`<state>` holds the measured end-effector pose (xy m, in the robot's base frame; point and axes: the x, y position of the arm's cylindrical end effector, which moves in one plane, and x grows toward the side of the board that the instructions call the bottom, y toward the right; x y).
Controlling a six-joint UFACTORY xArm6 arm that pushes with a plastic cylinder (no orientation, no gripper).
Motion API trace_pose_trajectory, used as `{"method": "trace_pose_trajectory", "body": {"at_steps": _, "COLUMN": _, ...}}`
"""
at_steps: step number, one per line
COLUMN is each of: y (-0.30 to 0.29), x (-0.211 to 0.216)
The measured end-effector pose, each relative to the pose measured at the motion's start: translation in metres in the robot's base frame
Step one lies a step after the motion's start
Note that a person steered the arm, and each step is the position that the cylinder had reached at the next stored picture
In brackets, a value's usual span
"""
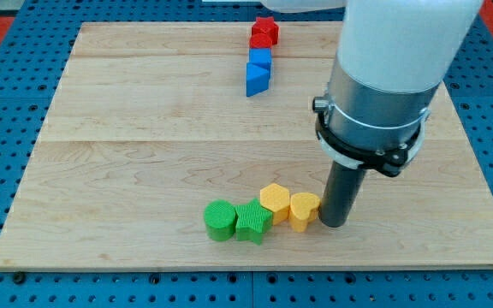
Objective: Adjust the green blocks and the hexagon to form a horizontal line
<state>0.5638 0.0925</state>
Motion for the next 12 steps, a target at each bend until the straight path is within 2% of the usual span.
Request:
{"method": "trace_pose_trajectory", "body": {"at_steps": 1, "y": 0.001, "x": 0.002}}
{"method": "trace_pose_trajectory", "body": {"at_steps": 2, "y": 0.005, "x": 0.031}}
{"method": "trace_pose_trajectory", "body": {"at_steps": 3, "y": -0.036, "x": 0.052}}
{"method": "trace_pose_trajectory", "body": {"at_steps": 4, "y": -0.090, "x": 0.055}}
{"method": "trace_pose_trajectory", "body": {"at_steps": 7, "y": -0.132, "x": 0.046}}
{"method": "trace_pose_trajectory", "body": {"at_steps": 9, "y": -0.132, "x": 0.036}}
{"method": "trace_pose_trajectory", "body": {"at_steps": 10, "y": -0.128, "x": 0.054}}
{"method": "trace_pose_trajectory", "body": {"at_steps": 11, "y": -0.110, "x": 0.055}}
{"method": "trace_pose_trajectory", "body": {"at_steps": 12, "y": -0.103, "x": 0.040}}
